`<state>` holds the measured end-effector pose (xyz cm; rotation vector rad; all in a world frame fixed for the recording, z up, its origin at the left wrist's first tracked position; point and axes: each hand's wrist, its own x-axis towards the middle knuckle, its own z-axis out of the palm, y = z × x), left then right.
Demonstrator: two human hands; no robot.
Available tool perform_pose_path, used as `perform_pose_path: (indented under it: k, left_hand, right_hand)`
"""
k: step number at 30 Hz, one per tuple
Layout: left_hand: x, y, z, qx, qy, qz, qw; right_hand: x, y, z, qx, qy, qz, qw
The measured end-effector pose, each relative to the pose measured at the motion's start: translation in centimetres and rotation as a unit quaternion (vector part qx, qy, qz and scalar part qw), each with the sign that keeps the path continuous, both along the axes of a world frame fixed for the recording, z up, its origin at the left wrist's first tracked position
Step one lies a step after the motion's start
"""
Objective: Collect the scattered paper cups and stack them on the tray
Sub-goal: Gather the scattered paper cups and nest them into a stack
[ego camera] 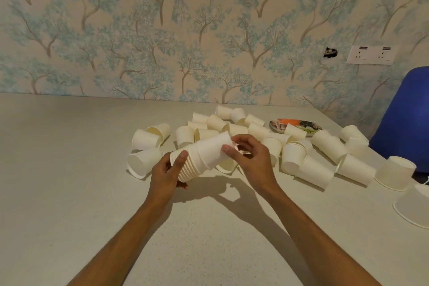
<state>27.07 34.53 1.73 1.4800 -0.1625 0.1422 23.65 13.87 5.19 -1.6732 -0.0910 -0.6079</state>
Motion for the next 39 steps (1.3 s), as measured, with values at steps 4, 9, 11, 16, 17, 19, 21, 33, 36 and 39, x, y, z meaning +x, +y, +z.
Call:
perform_pose_path:
  k: [4, 9, 11, 16, 17, 19, 21, 33, 36, 39]
  left_hand:
    - [0.8, -1.2, 0.8, -0.005, 0.037, -0.025, 0.999]
    - [1.5, -4.0, 0.8, 0.009, 0.039, -0.032, 0.999]
    - [1.6, -4.8, 0.7, 0.001, 0.047, -0.03, 0.998]
    - [2.4, -5.9, -0.2, -0.043, 0.087, -0.002, 0.995]
    - [2.4, -5.9, -0.5, -0.053, 0.091, 0.001, 0.994]
    - [2.5, -5.6, -1.0, -0.061, 0.091, 0.002, 0.994]
    - [2.5, -5.0, -1.4, -0.061, 0.08, 0.002, 0.995]
    - [2.2, -5.1, -1.7, -0.055, 0.048, -0.042, 0.996]
    - [1.8, -5.4, -2.0, -0.048, 0.04, -0.075, 0.995]
    - [1.8, -5.6, -2.1, -0.055, 0.046, -0.069, 0.995]
  right_hand:
    - [0.7, -0.5, 0.9, -0.072, 0.018, 0.056, 0.996]
    - [1.3, -5.9, -0.2, -0.216, 0.016, -0.042, 0.975]
    - [1.4, -7.2, -0.9, -0.281, 0.037, -0.047, 0.958]
    - [2.5, -9.4, -1.7, -0.585, 0.078, -0.025, 0.807]
    - [2.7, -9.5, -1.9, -0.598, 0.078, -0.014, 0.797]
    - [3.0, -9.8, -2.3, -0.592, 0.059, -0.011, 0.804]
    - [3.0, -10.1, -2.2, -0.572, 0.035, -0.019, 0.819]
    - [1.7, -9.1, 2.8, -0.353, 0.002, 0.031, 0.935]
    - [2.1, -7.4, 2.2, -0.325, 0.03, 0.098, 0.94]
    - [3.0, -5.7, 1.3, -0.266, 0.056, 0.152, 0.95]
